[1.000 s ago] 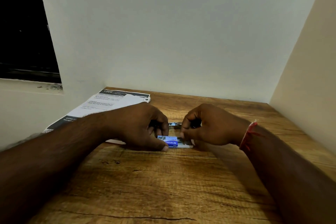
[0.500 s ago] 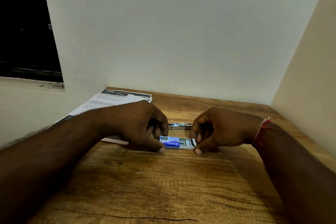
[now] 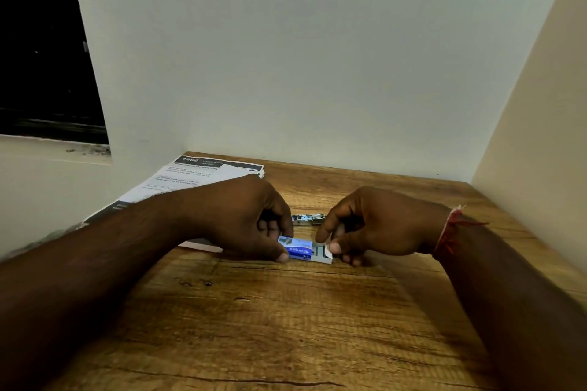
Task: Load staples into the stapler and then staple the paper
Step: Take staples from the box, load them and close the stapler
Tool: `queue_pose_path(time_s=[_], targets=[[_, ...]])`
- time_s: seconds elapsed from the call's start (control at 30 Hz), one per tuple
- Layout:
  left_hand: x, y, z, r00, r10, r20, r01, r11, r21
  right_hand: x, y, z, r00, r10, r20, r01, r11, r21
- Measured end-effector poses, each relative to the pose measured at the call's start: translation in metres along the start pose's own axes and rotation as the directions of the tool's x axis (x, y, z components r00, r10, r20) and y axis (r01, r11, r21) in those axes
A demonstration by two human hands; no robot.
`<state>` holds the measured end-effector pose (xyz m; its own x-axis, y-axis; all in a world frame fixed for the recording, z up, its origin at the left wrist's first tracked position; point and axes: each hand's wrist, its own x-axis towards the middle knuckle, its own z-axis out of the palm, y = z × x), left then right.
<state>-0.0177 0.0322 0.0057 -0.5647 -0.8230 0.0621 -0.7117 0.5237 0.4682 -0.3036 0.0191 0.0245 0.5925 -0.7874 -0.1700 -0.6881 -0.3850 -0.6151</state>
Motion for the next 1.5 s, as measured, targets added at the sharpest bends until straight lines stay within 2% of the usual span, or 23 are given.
queue_pose_path(time_s=[0.5,0.7,0.97,1.07,1.2,1.33,1.5], targets=[[0.001,0.007,0.003,0.999,-0.015,-0.035,0.017,0.998,0.062,0.009,-0.013,0.022,0.994,0.011,-0.108,-0.001,0.996,0.086],[0.001,0.008,0.004,0.999,-0.015,-0.046,0.018,0.997,0.077,0.011,-0.006,0.017,0.998,-0.012,-0.058,0.021,0.987,0.159],[0.004,0.007,0.007,0.999,-0.014,-0.038,0.016,0.999,0.044,0.010,-0.011,0.019,0.995,-0.069,-0.077,0.056,0.985,-0.163],[0.004,0.003,0.007,0.998,-0.009,-0.065,0.010,1.000,0.016,0.002,-0.007,0.005,0.997,0.002,-0.074,-0.019,0.973,-0.231],[0.006,-0.009,0.000,0.987,0.004,-0.163,-0.002,1.000,0.009,-0.005,0.022,-0.026,0.952,0.220,-0.214,-0.286,0.889,-0.356],[0.011,-0.024,-0.004,0.965,0.009,-0.262,0.006,0.999,0.053,0.004,0.055,-0.040,0.849,0.390,-0.358,-0.464,0.873,-0.151],[0.013,-0.041,-0.003,0.961,-0.091,-0.260,0.108,0.993,0.054,0.020,0.072,-0.036,0.749,0.458,-0.479,-0.568,0.816,-0.109]])
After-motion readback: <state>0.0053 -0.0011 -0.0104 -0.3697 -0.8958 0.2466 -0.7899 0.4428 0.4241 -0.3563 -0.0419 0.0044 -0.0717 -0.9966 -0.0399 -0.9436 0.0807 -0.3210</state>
